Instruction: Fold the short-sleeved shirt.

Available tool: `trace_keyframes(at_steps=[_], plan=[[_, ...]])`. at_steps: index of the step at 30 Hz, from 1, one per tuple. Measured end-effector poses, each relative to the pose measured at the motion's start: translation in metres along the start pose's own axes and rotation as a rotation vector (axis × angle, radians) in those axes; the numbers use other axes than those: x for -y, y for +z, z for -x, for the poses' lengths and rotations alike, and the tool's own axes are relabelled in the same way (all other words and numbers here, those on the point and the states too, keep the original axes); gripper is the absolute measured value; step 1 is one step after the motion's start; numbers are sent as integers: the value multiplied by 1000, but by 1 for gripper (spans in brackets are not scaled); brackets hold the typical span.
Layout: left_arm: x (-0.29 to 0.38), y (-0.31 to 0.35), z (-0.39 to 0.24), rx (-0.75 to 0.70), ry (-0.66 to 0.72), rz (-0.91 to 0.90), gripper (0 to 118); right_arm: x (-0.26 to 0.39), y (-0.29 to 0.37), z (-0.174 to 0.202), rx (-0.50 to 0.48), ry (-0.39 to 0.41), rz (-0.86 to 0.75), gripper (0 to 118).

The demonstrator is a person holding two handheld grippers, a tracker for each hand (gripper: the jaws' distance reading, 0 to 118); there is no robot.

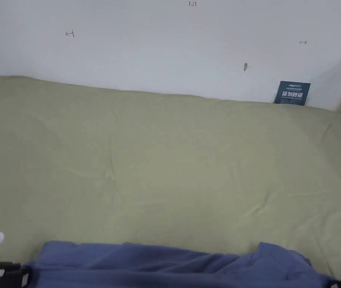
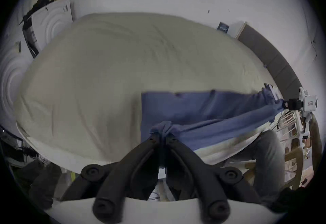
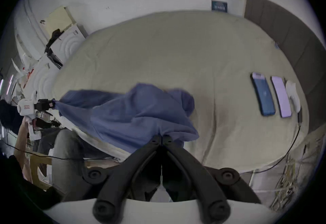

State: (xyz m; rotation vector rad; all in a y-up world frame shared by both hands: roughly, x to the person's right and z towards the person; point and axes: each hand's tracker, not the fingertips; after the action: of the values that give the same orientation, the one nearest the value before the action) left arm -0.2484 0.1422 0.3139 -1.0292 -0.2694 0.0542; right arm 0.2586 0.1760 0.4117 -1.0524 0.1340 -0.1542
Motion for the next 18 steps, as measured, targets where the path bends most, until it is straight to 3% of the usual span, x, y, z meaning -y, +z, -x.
trace_keyframes(at_steps=[2, 7, 11, 13, 18], plan=[[11, -13, 3, -30, -1, 0, 6, 12, -15, -7, 44, -28, 17, 0], [22, -35, 7, -59, 9, 3, 8, 28, -43, -21, 45, -78, 31, 1], [23, -34, 7, -60, 26, -25, 26, 29, -50, -32, 70, -62, 45, 28], [19, -25, 19, -92, 96, -25, 81, 26, -35, -30, 120, -45, 54, 91], [-6, 57, 12, 11, 186, -238, 84, 12, 31, -1, 90, -59, -195, 86]])
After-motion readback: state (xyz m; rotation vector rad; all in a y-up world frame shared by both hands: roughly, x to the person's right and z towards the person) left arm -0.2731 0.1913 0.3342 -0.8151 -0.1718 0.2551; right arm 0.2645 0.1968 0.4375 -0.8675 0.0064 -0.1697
